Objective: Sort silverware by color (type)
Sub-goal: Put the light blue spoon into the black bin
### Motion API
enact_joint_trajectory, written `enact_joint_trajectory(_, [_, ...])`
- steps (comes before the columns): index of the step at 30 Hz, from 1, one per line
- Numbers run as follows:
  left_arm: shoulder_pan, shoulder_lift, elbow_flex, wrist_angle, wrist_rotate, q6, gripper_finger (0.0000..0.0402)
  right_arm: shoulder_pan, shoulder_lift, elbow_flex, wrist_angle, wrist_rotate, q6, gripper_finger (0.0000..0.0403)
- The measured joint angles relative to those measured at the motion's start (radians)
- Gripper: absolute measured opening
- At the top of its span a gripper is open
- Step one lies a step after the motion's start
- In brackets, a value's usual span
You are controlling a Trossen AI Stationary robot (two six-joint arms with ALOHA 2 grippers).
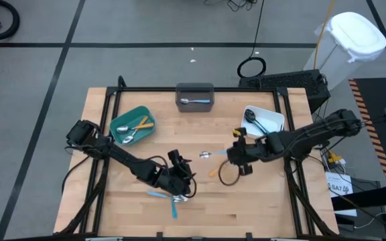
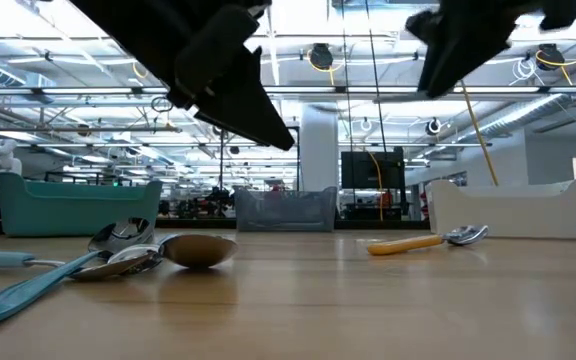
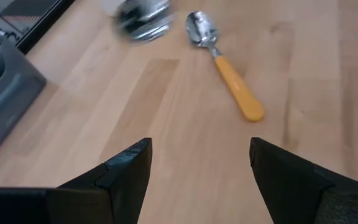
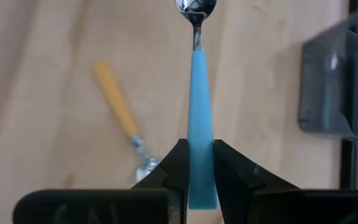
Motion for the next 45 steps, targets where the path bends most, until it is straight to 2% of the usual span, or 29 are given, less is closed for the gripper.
enact_joint_trajectory(13, [-0.018, 0.0, 0.0, 0.009, 0.0, -0.036, 0.0268, -0.31, 0.0, -0.06, 0.318, -0.019, -0.308, 0.0044])
enact_joint_trajectory(19, [-0.018, 0.0, 0.0, 0.001, 0.0, -0.006, 0.0268, -0.449, 0.0, -0.06, 0.446, -0.14, -0.38, 0.0044])
enact_joint_trajectory(29, [-0.018, 0.001, 0.0, -0.026, 0.0, 0.025, 0.0269, -0.636, 0.03, -0.06, 0.653, -0.406, -0.446, 0.0044])
enact_joint_trajectory(36, [-0.02, 0.001, 0.0, -0.029, 0.003, 0.005, 0.0268, -0.748, 0.117, -0.042, 0.795, -0.544, -0.456, 0.0044])
enact_joint_trajectory(45, [-0.022, 0.001, 0.0, -0.082, 0.039, -0.031, 0.0268, -0.879, 0.291, 0.084, 0.8, -0.686, -0.454, 0.0045])
